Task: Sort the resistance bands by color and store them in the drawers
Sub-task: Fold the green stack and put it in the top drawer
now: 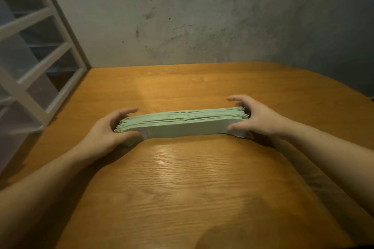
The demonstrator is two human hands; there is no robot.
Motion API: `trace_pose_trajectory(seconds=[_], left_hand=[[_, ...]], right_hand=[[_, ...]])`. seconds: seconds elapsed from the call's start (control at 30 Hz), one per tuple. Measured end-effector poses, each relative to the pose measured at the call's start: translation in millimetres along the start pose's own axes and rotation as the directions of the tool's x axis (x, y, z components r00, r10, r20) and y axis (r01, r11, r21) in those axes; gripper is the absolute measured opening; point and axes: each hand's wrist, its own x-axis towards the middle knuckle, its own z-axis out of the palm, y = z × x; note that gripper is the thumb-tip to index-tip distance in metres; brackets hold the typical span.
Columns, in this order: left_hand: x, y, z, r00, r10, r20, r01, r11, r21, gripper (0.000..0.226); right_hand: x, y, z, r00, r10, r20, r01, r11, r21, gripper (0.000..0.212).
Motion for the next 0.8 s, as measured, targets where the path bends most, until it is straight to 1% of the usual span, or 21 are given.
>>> trace_pose_trajectory(seconds=[0.03,0.1,0.13,0.17,0.23,0.3,0.37,0.43,0.53,0.63,0.7,0.77,0.8], left_hand=[[0.3,1.1,-1.7,1.000,-0.017,0.024,0.017,1.000,0.006,0.057],[1.0,2.8,-4.6,0.998,-0.027,0.056,0.026,0.999,0.033,0.053],[1.3,3.6,-5.4,0.997,-0.024,0.066,0.022,0.999,0.041,0.052],[2.3,3.5,-6.4,0.997,-0.018,0.076,0.014,0.999,0.041,0.050],[3.3,2.9,-7.2,0.997,-0.011,0.080,0.009,1.000,0.025,0.047],[2.7,3.2,-7.0,0.996,-0.013,0.088,0.011,1.000,0.022,0.047],[3.2,3.4,-6.4,0.995,-0.036,0.091,0.034,0.999,0.017,0.048],[3.4,5.6,-4.7,0.996,-0.067,0.061,0.069,0.997,-0.034,0.044],[2.2,9.8,1.7,0.995,-0.098,0.010,0.099,0.991,-0.090,0.039],[-2.8,13.8,7.9,0.991,-0.134,-0.023,0.127,0.972,-0.199,0.037],[-4.9,17.5,8.0,0.989,-0.149,0.000,0.145,0.962,-0.230,0.039],[-6.6,19.6,6.7,0.989,-0.140,0.047,0.148,0.952,-0.268,0.054],[-6.4,20.4,6.6,0.987,-0.148,0.062,0.160,0.945,-0.285,0.057]], right_hand=[[-2.1,1.5,1.5,1.000,0.012,-0.001,-0.012,1.000,0.009,0.070],[-5.6,3.7,3.6,1.000,0.012,0.004,-0.012,0.999,0.040,0.055],[-6.7,5.1,4.2,1.000,0.009,-0.003,-0.009,0.997,0.071,0.050],[-7.8,6.3,3.9,1.000,0.011,-0.013,-0.009,0.994,0.112,0.049],[-10.2,7.8,4.5,0.999,0.025,-0.022,-0.021,0.982,0.189,0.054],[-11.1,10.3,7.5,0.999,0.043,-0.014,-0.039,0.979,0.201,0.060],[-11.3,11.3,9.6,0.998,0.055,0.013,-0.057,0.973,0.223,0.054],[-12.1,11.2,8.5,0.997,0.078,0.025,-0.082,0.956,0.281,0.045],[-12.5,9.8,7.7,0.996,0.092,-0.016,-0.081,0.935,0.345,0.037],[-14.3,5.3,9.3,0.993,0.117,-0.014,-0.103,0.921,0.376,0.041],[-15.8,3.7,8.0,0.991,0.133,-0.018,-0.117,0.921,0.372,0.048],[-17.2,0.8,6.2,0.986,0.165,-0.038,-0.137,0.909,0.393,0.050],[-17.9,-1.2,6.0,0.982,0.181,-0.049,-0.145,0.899,0.413,0.050]])
